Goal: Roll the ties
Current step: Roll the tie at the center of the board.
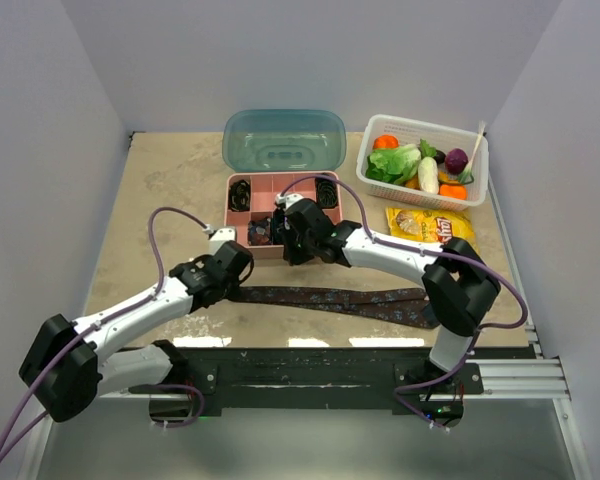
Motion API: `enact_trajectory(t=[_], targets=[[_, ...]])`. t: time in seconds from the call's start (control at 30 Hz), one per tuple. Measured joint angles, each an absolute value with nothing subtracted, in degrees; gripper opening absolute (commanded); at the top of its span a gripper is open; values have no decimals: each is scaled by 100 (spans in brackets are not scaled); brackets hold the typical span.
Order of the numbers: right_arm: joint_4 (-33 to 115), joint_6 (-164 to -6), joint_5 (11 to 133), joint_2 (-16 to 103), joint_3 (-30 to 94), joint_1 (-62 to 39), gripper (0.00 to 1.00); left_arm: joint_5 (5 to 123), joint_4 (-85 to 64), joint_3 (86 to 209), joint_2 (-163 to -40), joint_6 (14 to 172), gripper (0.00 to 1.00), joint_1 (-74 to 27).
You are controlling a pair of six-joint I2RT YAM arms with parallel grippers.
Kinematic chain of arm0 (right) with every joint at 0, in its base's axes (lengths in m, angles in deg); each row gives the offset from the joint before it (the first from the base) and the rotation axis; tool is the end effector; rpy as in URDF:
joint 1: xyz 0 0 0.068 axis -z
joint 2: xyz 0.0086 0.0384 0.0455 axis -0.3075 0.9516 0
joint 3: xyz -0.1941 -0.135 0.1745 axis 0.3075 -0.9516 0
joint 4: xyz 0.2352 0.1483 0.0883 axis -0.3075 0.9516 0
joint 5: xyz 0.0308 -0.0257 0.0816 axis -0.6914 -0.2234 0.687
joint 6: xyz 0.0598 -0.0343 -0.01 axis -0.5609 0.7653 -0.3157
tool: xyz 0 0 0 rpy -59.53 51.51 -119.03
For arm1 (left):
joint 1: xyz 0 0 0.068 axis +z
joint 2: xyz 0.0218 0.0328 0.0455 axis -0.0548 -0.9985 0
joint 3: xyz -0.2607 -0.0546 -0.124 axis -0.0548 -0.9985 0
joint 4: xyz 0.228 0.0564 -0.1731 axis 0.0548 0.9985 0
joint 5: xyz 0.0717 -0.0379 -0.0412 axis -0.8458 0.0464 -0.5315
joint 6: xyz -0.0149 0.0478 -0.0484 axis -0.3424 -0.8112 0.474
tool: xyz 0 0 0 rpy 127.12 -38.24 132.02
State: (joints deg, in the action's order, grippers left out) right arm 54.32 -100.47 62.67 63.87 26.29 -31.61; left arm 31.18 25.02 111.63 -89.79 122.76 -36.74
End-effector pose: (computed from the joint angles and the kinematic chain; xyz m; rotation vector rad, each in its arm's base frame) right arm 0.2844 0.3308 0.2062 -0.5571 2.3718 0.5615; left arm 0.1906 -0.1283 0.1834 -0.1645 2.4837 0.0001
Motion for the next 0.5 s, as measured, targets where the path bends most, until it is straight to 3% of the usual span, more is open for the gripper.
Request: enact_trajectory(t=[0.5], targets=[[5448, -10038, 6221, 6210, 2351, -3017, 0, 2377, 2981, 11632, -9820, 12558, 0, -4369]])
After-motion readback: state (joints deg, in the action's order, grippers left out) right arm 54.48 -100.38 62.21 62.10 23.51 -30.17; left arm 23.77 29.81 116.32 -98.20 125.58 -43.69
